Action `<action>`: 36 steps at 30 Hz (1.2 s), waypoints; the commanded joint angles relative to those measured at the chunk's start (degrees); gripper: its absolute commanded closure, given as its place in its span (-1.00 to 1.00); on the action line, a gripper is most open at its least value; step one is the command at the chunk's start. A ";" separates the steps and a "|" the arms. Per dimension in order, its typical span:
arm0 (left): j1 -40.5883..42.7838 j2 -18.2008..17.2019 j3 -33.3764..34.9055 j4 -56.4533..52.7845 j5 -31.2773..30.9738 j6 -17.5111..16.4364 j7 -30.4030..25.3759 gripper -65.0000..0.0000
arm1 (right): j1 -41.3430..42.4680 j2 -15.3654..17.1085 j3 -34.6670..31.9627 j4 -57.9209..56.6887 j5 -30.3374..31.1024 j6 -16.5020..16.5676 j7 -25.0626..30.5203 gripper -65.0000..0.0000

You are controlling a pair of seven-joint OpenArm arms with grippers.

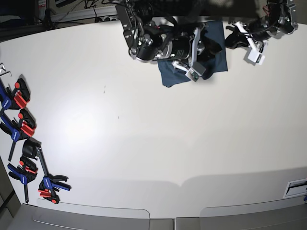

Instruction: Fold the T-shirt properly

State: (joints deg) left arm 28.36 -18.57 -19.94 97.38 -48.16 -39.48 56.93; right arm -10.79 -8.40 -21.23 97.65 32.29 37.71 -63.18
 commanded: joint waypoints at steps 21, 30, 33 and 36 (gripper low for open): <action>0.22 -0.50 -0.26 0.83 -1.36 -0.52 -1.29 1.00 | 6.16 -0.60 1.36 1.79 2.14 2.19 -4.79 0.10; 0.22 -0.50 -0.26 0.83 -1.36 -0.52 -1.31 1.00 | 6.19 0.02 15.15 5.92 3.30 2.14 -4.79 0.11; 0.22 -0.50 -0.26 0.83 -1.36 -0.52 -1.31 1.00 | 6.16 1.88 20.28 6.49 6.19 2.16 -5.18 0.11; 0.22 -0.50 -0.26 0.83 -1.36 -0.52 -1.31 1.00 | 5.75 4.57 23.17 6.49 9.68 2.29 -6.54 0.10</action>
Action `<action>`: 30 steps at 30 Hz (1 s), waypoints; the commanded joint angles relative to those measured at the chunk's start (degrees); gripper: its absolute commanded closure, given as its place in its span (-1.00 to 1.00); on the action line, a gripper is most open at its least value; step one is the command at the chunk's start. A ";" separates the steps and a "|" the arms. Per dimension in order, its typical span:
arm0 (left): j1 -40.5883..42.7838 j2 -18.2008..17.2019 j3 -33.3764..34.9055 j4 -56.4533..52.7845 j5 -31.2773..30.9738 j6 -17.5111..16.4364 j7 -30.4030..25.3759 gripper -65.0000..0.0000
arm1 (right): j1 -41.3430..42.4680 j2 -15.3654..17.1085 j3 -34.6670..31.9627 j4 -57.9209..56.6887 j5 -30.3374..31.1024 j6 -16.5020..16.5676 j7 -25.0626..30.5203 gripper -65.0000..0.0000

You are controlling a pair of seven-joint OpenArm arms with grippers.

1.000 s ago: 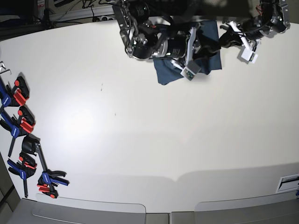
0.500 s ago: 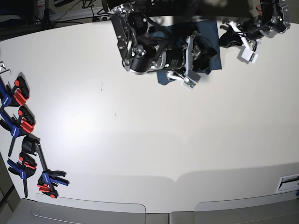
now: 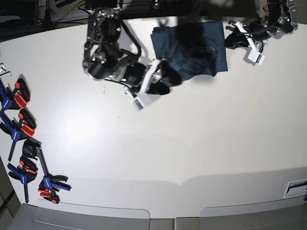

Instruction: Fold the T-shirt properly

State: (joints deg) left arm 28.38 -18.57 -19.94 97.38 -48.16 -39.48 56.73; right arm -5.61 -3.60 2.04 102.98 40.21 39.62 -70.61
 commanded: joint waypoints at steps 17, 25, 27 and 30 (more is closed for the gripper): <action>0.20 -0.50 -0.26 0.83 -1.36 -0.52 -1.31 1.00 | -5.22 2.29 -9.57 1.16 1.55 0.38 0.96 0.10; 0.20 -0.50 -0.26 0.83 -1.36 -0.52 -1.33 1.00 | -5.20 2.29 -15.06 1.16 -2.75 0.38 2.21 0.11; 0.17 -0.50 -0.26 0.83 -1.36 -0.52 -1.33 1.00 | -5.20 2.29 -15.65 1.16 -2.75 0.38 2.21 0.11; 0.17 -0.50 -0.26 0.83 -1.36 -0.52 -1.36 1.00 | -5.20 2.23 -16.15 1.16 -2.60 0.38 2.19 0.32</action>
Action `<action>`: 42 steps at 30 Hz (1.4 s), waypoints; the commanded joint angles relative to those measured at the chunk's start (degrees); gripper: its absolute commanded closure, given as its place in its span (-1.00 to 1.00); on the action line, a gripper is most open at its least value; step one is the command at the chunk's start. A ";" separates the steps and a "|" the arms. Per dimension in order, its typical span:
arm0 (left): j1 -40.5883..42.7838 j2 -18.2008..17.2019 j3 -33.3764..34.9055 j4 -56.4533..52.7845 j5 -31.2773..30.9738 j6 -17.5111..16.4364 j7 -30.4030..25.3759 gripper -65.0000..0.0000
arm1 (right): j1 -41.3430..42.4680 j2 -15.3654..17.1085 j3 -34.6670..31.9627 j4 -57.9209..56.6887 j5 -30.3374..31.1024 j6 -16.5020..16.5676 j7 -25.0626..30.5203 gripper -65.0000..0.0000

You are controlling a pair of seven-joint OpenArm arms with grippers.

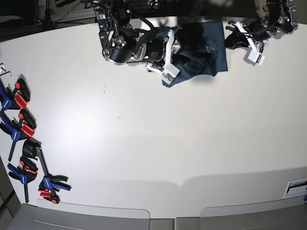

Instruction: Fold the T-shirt properly

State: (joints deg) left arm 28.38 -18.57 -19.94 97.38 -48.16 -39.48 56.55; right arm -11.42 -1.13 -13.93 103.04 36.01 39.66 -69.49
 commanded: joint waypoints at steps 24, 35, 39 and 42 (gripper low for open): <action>0.20 -0.50 -0.26 0.83 -1.36 -0.52 -2.40 1.00 | 0.63 -0.66 -14.53 1.09 7.63 0.34 1.33 1.00; 0.17 -0.50 -0.26 0.83 -1.36 -0.52 -2.54 1.00 | 0.66 -2.91 -14.53 1.09 7.43 0.34 4.00 0.93; 0.17 -0.52 -0.26 0.83 -1.36 -0.52 -2.67 1.00 | 1.09 -3.17 -14.53 1.09 7.32 0.34 5.60 0.93; 0.15 -0.52 -0.26 0.83 -1.36 -0.52 -2.67 1.00 | 1.27 -3.17 -14.53 1.09 3.78 0.34 7.96 0.93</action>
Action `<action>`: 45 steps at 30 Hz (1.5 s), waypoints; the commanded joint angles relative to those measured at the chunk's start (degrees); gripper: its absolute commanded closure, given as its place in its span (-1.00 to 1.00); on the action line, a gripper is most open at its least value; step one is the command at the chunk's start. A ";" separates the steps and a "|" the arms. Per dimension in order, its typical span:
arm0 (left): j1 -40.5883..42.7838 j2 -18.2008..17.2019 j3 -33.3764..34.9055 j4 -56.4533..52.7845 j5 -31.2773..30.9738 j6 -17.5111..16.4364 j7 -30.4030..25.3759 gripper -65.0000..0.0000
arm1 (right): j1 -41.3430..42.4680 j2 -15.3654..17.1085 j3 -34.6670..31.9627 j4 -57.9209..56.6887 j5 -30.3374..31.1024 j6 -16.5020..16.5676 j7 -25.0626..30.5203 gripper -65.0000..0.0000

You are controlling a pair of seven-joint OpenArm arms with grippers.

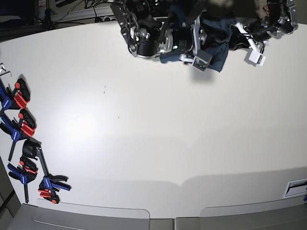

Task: Fold the T-shirt properly
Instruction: 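Lift the bundle with the right gripper and fold it onto the left gripper's side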

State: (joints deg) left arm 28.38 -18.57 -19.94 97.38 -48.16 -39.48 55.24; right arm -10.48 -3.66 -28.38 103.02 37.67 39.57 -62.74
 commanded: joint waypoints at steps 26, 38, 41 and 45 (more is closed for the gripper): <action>-1.44 -1.44 -1.31 0.85 -1.38 -0.52 -4.37 1.00 | 3.06 -0.61 -0.02 1.11 -9.55 0.43 12.35 0.55; -3.58 -1.46 -13.07 0.87 -17.33 -0.52 1.14 1.00 | 7.56 -0.59 17.53 1.14 -9.33 0.43 -1.03 1.00; -3.56 -1.40 -12.90 0.87 -24.41 -0.52 7.26 1.00 | 7.56 -0.13 23.58 1.14 -2.91 0.43 -4.44 1.00; -3.58 -0.46 -12.90 1.16 -35.95 -0.52 16.11 1.00 | 6.73 -0.11 30.18 1.11 7.23 0.43 -7.65 1.00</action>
State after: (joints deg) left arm 24.88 -18.39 -32.58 97.41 -82.70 -39.51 72.29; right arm -4.32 -3.66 2.09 103.02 43.70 39.51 -71.42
